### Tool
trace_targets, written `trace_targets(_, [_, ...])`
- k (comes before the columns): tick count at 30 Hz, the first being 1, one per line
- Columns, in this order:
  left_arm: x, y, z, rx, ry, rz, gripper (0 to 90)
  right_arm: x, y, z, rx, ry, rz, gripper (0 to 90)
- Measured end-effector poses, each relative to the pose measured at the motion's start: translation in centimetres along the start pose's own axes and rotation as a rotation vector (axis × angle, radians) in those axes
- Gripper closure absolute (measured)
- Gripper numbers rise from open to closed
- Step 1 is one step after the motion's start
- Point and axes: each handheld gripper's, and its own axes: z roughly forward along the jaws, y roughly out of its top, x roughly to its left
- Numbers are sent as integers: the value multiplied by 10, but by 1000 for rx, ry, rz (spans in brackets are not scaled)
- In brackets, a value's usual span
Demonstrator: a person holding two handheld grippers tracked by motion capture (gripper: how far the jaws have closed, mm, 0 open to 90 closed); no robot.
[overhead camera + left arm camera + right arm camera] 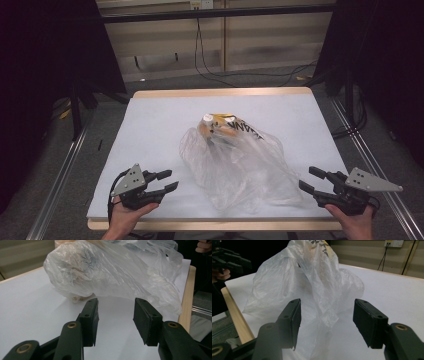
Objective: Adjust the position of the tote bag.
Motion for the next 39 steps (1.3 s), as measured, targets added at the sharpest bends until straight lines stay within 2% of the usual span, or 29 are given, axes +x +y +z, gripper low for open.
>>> trace_targets(1, [0,0,0,0,0,0,551,0,0,0,0,0,0,397])
trace_targets(2, [-3,0,4,4,-24,-4,551,0,0,-1,-1,-3,10,398])
trace_targets(5, [-7,1,8,7,-47,-8,564,1,-1,1,13,2,13,399])
trace_targets(6, [-9,2,9,14,-61,-1,568,3,-2,3,36,10,10,404])
trace_targets(7, [-10,3,11,19,-66,10,568,3,-2,3,36,10,10,404])
trace_targets(8, [-13,5,14,24,-91,18,598,5,-3,7,62,7,-3,407])
trace_targets(12, [-21,10,22,25,-130,22,639,10,-8,9,109,15,-12,422])
trace_targets(13, [-21,10,22,25,-130,22,640,10,-8,9,109,15,-12,422])
trace_targets(14, [-23,11,25,29,-136,38,640,10,-9,8,123,18,-18,433])
trace_targets(15, [-28,13,31,31,-162,47,645,10,-11,9,141,19,-22,434])
trace_targets(16, [-28,13,31,31,-162,47,646,8,-12,10,150,28,-15,434])
trace_targets(17, [-33,14,37,41,-186,65,646,7,-13,11,161,29,-17,434])
trace_targets(19, [-37,16,42,56,-198,79,646,6,-16,14,197,32,-15,427])
trace_targets(24, [-42,19,54,55,-233,82,621,4,-18,17,239,43,-2,456])
trace_targets(25, [-43,20,55,54,-239,87,613,3,-19,18,246,49,-5,473])
trace_targets(26, [-46,23,60,57,-245,101,603,3,-19,20,261,37,0,534])
trace_targets(28, [-49,25,63,57,-247,101,603,3,-20,20,270,46,-4,569])
trace_targets(31, [-55,31,75,61,-287,111,603,2,-21,24,298,44,0,653])
trace_targets(32, [-60,34,85,69,-312,128,603,1,-21,24,302,43,-1,661])
trace_targets(33, [-60,34,85,69,-312,128,603,1,-21,24,302,43,-1,661])
trace_targets(34, [-65,37,94,83,-333,146,603,1,-21,25,305,47,2,751])
trace_targets(35, [-65,37,94,83,-333,146,603,1,-22,25,308,55,1,779])
trace_targets(36, [-69,37,102,111,-361,151,603,1,-22,25,312,59,4,831])
trace_targets(37, [-69,37,102,111,-361,151,603,1,-21,25,312,69,6,873])
trace_targets(39, [-74,35,111,131,-380,160,603,1,-21,25,316,84,2,891])
